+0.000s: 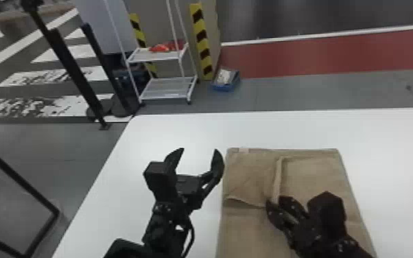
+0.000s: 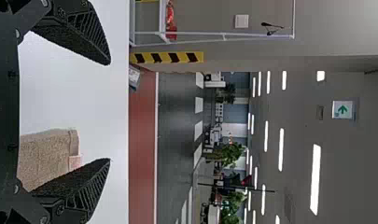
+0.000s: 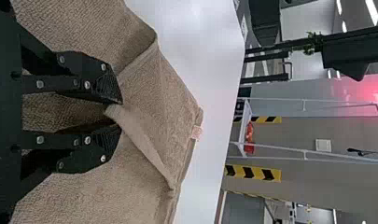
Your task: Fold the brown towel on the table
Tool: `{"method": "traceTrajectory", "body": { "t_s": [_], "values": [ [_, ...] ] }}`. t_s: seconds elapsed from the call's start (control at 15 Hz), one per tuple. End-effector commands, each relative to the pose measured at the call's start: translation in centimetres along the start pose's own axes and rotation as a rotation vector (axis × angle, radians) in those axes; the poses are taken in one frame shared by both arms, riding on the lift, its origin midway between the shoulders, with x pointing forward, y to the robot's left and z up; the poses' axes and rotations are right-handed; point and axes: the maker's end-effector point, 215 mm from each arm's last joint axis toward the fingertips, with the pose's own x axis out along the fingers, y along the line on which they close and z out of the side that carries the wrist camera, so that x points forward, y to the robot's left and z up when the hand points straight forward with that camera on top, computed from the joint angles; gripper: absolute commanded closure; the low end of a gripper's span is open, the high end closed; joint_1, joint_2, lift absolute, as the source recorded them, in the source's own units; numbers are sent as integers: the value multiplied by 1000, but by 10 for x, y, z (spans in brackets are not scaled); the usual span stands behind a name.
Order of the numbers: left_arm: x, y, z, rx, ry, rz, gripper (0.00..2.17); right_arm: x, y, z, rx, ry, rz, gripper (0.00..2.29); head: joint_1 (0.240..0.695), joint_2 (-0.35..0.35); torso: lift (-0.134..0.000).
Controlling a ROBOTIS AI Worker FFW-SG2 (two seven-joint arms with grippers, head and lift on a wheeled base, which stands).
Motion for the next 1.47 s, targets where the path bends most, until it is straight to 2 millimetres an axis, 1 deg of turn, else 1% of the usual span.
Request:
{"method": "traceTrajectory", "body": {
  "t_s": [0.0,0.07,0.13,0.2,0.27,0.33,0.47,0.53,0.6,0.73,0.8,0.87,0.93,1.0,1.07,1.13,1.2,1.27,1.33,1.4],
  "values": [
    [0,0,0,-1,-1,0,157,-2,-1,4,-1,-14,-3,1031,695,283,-110],
    [1,0,0,-1,-1,0,157,-5,-4,8,-2,-27,-8,1031,695,283,-110],
    [1,0,0,1,-1,1,157,-10,-8,15,-3,-45,-17,1109,695,282,-110],
    [1,0,-1,0,2,1,157,-17,-18,21,10,-63,-35,1474,695,279,-110],
    [1,0,-1,1,2,2,157,-23,-27,26,19,-80,-53,1558,695,275,-110],
    [1,0,-1,1,2,2,157,-33,-42,28,31,-92,-80,1565,695,269,-110],
    [1,0,0,3,0,2,157,-58,-79,38,45,-150,-142,1565,695,248,-110],
    [1,0,-1,4,1,2,157,-69,-100,39,58,-164,-178,1565,695,233,-110],
    [1,0,0,4,0,2,157,-83,-129,40,70,-182,-228,1565,695,198,-110],
    [1,0,-1,9,1,0,157,-113,-191,44,101,-208,-332,1565,695,153,-110],
    [1,0,-1,12,1,1,157,-137,-230,46,123,-227,-403,1565,695,123,-110],
    [1,-1,-2,15,2,-3,157,-157,-261,47,143,-242,-470,1565,695,60,-110],
    [2,-4,-3,16,4,-14,157,-181,-293,49,169,-263,-536,1565,695,28,-110],
    [4,-6,-4,18,6,-22,157,-202,-321,50,177,-274,-608,1565,695,-14,-110],
    [6,-10,-4,22,5,-30,157,-220,-344,53,178,-281,-669,1565,695,-48,-110],
    [8,-13,-5,22,8,-40,157,-237,-360,55,175,-290,-709,1565,695,-87,-110],
    [11,-18,-7,29,12,-51,174,-255,-378,61,183,-309,-747,1565,695,-148,-110],
    [14,-24,-10,42,16,-65,198,-273,-394,65,202,-326,-781,1565,695,-176,-110],
    [15,-29,-13,44,26,-83,201,-286,-407,65,219,-331,-811,1565,695,-201,-110],
    [16,-35,-18,44,37,-94,201,-295,-420,55,247,-307,-853,1565,695,-223,-110]
  ]
}}
